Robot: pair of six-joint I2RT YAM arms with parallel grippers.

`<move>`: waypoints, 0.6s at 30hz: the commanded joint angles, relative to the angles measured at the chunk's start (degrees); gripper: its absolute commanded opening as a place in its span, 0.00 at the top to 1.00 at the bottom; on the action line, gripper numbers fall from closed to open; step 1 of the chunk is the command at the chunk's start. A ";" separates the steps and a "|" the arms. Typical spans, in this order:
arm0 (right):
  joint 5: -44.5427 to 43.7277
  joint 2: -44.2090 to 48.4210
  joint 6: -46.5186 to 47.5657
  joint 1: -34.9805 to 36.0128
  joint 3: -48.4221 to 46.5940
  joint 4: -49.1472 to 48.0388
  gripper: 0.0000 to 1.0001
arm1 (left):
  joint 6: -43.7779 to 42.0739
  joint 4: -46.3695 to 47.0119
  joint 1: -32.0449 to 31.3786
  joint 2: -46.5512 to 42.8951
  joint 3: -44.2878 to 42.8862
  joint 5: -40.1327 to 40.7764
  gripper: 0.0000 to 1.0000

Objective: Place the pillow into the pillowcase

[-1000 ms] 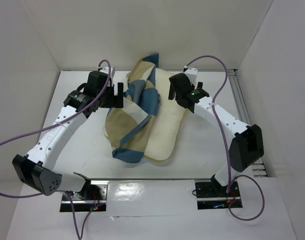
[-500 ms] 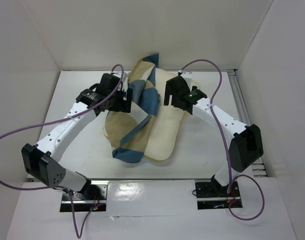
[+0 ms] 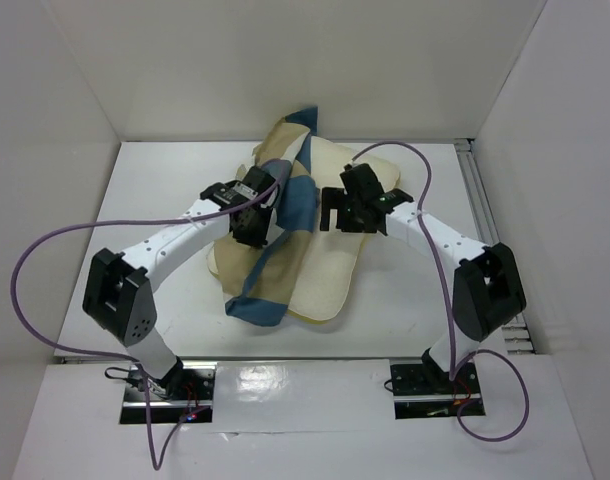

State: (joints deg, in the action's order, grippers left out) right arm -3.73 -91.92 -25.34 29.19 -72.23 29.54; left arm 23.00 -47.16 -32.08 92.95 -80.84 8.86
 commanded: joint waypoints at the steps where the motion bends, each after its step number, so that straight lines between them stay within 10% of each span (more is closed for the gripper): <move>1: 3.20 -1.68 -2.33 -0.36 2.35 -1.14 0.00 | 2.04 -2.23 0.26 2.67 -0.72 3.17 1.00; 6: 7.32 -3.26 -5.68 -0.36 8.24 -8.96 0.22 | 0.12 -6.27 4.56 -1.97 -10.46 0.46 1.00; 7: 7.33 -3.88 -5.68 -0.36 8.24 -10.19 0.66 | 0.11 -6.80 5.26 -3.63 -12.57 0.45 1.00; 9: 2.08 -5.02 -6.91 -0.36 5.18 -8.37 1.00 | -0.59 -8.21 8.16 -4.26 -19.68 -0.95 1.00; 18: -27.81 4.72 4.76 -5.28 -11.78 2.79 1.00 | 6.52 -2.87 30.47 -6.02 -35.87 -17.72 1.00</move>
State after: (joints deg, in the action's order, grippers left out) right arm -16.91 -94.83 -25.85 26.63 -76.03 31.29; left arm 26.09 -52.77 -6.70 88.14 -113.95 -0.95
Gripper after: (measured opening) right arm 0.019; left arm 0.029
